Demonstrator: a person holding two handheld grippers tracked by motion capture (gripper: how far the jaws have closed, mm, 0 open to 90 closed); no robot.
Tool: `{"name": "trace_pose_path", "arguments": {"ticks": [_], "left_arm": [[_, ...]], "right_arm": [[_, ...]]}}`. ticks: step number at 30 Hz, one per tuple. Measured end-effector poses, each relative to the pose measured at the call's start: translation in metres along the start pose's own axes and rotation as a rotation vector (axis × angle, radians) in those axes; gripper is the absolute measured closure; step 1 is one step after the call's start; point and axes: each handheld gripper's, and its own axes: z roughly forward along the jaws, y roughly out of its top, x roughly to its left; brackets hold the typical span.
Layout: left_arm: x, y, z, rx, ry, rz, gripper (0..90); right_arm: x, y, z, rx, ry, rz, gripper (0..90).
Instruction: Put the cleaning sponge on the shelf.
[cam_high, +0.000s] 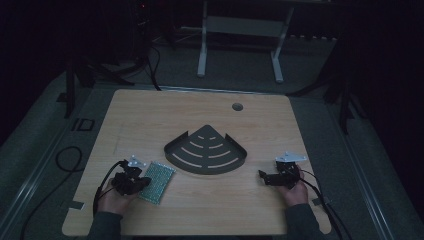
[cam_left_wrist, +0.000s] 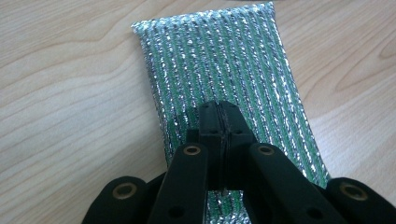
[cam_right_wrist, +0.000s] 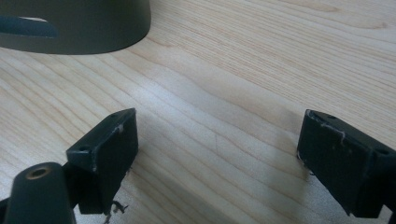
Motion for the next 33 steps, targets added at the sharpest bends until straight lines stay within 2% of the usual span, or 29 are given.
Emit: {"name": "trace_pose_path", "arguments": {"ticks": [8,10,15,17,21,27,33], "left_arm": [[0.006,-0.004,-0.005,0.035,0.007,0.025,89.2],[0.009,-0.004,-0.007,0.043,0.022,0.027,89.0],[0.016,-0.005,-0.01,0.066,0.029,0.027,88.0],[0.017,-0.005,-0.011,0.075,0.027,0.03,86.8],[0.02,-0.001,-0.017,0.072,-0.008,0.027,80.9],[0.027,0.007,-0.027,0.078,-0.009,0.046,76.9],[0.033,0.014,-0.028,0.094,-0.021,0.062,74.6]], "right_arm": [[0.0,0.0,0.0,0.0,0.0,0.0,12.0],[0.0,0.0,0.0,0.0,0.0,0.0,12.0],[0.0,0.0,0.0,0.0,0.0,0.0,12.0],[0.0,0.0,0.0,0.0,0.0,0.0,12.0],[0.0,0.0,0.0,0.0,0.0,0.0,12.0],[0.0,0.0,0.0,0.0,0.0,0.0,12.0],[0.0,0.0,0.0,-0.001,0.0,0.001,12.0]]}}
